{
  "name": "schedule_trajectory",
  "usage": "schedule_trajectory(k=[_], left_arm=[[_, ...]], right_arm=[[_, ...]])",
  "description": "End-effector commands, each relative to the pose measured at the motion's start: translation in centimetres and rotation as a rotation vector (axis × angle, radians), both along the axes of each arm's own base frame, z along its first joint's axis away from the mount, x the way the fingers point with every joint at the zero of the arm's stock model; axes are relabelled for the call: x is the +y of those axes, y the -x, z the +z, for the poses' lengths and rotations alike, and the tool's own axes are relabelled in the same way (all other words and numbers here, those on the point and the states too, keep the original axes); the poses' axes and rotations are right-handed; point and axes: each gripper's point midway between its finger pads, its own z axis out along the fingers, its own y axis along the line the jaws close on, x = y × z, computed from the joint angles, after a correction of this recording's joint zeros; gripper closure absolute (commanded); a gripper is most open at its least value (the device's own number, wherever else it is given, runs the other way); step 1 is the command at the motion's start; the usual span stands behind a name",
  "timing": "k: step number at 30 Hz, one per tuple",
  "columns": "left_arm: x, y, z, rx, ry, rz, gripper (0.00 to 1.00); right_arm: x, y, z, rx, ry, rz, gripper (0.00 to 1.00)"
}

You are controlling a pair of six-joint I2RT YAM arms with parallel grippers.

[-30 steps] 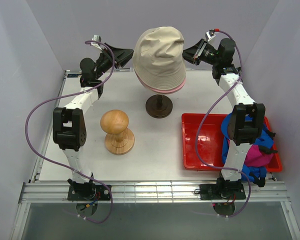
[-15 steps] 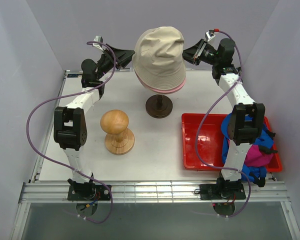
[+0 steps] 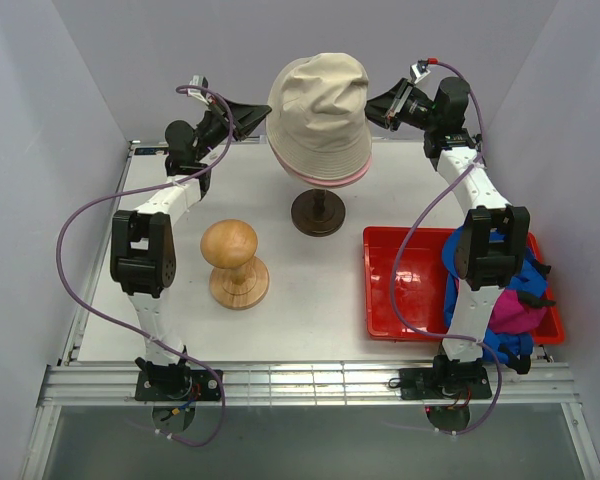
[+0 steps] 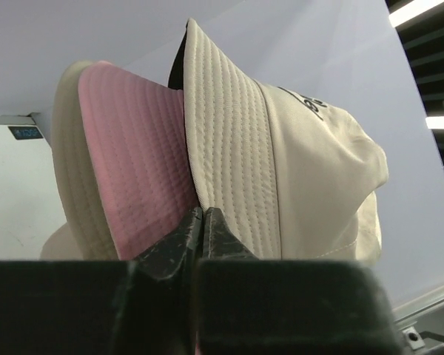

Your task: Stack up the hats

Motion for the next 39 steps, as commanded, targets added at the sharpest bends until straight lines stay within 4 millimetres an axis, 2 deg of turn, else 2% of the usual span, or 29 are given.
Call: schedule_trajectory(k=[1, 3, 10, 15, 21, 24, 28, 30, 31, 35, 39], left_arm=[[-0.3, 0.5, 1.5, -0.047, 0.016, -0.009, 0.97], [-0.2, 0.0, 1.1, -0.026, 0.023, 0.007, 1.00], [0.5, -2.1, -0.8, 0.083, 0.031, 0.094, 1.00], [1.0, -3.8, -3.8, 0.209, -0.020, 0.169, 1.00], [1.3, -4.2, -7.3, 0.309, -0.060, 0.200, 1.00], [1.6, -4.0, -8.2, 0.322, -0.082, 0.223, 1.00], [1.4, -3.4, -8.1, 0.297, -0.110, 0.210, 1.00], [1.2, -3.0, -7.7, 0.269, -0.126, 0.192, 1.00], [0.9, -3.0, -6.8, 0.231, -0.136, 0.179, 1.00], [0.2, -2.9, -5.0, 0.174, -0.161, 0.122, 1.00], [0.0, -3.0, -6.2, 0.229, -0.193, 0.107, 1.00]], right_arm=[[1.1, -0.5, -2.7, 0.048, 0.035, 0.019, 0.92], [1.0, -0.5, -2.9, 0.053, 0.036, 0.019, 0.92], [0.9, -1.0, -3.7, 0.094, 0.040, -0.001, 0.92], [0.7, -1.5, -5.0, 0.146, 0.063, -0.030, 0.92], [0.2, -1.5, -6.6, 0.180, 0.086, -0.057, 0.92], [-0.3, -1.1, -7.9, 0.200, 0.102, -0.069, 0.92], [-0.8, -0.1, -9.2, 0.214, 0.109, -0.070, 0.92], [-0.9, 0.4, -8.8, 0.187, 0.106, -0.071, 0.92], [-1.0, 0.9, -7.9, 0.161, 0.106, -0.076, 0.92], [-1.2, 2.0, -7.6, 0.138, 0.127, -0.083, 0.92], [-1.3, 2.6, -7.8, 0.138, 0.123, -0.084, 0.92]])
